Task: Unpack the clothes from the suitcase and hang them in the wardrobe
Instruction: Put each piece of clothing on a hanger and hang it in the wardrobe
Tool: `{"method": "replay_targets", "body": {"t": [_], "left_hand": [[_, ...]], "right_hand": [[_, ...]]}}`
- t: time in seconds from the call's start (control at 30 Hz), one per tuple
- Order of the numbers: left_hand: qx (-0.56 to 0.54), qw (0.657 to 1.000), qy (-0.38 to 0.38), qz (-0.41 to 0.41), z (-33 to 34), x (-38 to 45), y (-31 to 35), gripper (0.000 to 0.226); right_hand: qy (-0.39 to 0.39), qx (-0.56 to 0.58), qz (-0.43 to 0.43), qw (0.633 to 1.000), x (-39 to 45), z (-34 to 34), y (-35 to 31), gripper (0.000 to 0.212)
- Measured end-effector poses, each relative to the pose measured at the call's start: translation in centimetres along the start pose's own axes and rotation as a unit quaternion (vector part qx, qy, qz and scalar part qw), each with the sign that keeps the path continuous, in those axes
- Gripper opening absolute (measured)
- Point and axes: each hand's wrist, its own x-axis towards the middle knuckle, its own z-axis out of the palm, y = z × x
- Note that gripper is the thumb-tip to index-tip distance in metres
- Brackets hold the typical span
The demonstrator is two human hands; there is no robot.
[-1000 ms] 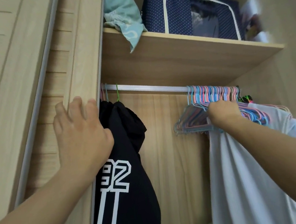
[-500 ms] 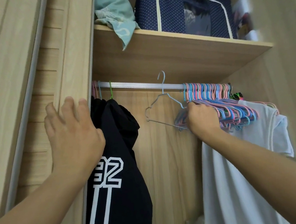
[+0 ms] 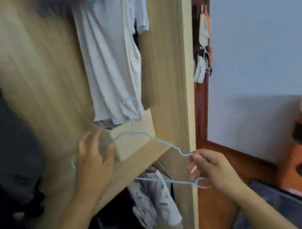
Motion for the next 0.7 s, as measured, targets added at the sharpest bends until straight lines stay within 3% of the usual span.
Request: {"method": "replay_targets", "body": {"t": [0.1,0.17,0.23,0.37,0.43,0.5,0.53,0.6,0.7], "left_hand": [[0.101,0.974,-0.204,-0.020,10.1,-5.4,0.8,0.055],[0.076,0.938,-0.334,-0.048,15.2,-9.5,3.9,0.061],[-0.018,0.893,-0.440,-0.094,19.8,-13.9,8.9,0.046],[-0.105,0.806,-0.582,-0.039,29.0,-21.6,18.0,0.035],[-0.103,0.752,-0.651,-0.014,32.6,-24.6,22.1,0.030],[-0.102,0.716,-0.690,0.021,35.3,-27.2,26.6,0.027],[-0.100,0.698,-0.708,0.044,36.5,-28.4,28.8,0.028],[-0.099,0.657,-0.744,0.076,39.5,-30.7,32.4,0.027],[-0.111,0.620,-0.766,0.132,44.1,-33.9,36.2,0.029]], "right_hand": [[0.035,-0.011,0.113,0.993,-8.0,-11.7,5.8,0.023],[0.082,-0.015,0.175,0.981,-13.5,-19.3,8.5,0.032],[0.130,-0.013,0.239,0.962,-18.8,-26.6,11.0,0.042],[0.171,-0.092,0.370,0.909,-28.2,-39.0,14.7,0.028],[0.114,-0.184,0.432,0.876,-32.8,-43.5,16.9,0.027],[0.072,-0.272,0.500,0.819,-36.2,-46.8,19.5,0.039],[0.070,-0.285,0.510,0.808,-37.2,-47.4,20.3,0.043],[0.091,-0.226,0.506,0.827,-37.7,-47.1,21.6,0.029],[0.215,-0.133,0.484,0.838,-35.6,-46.0,23.4,0.010]]}}
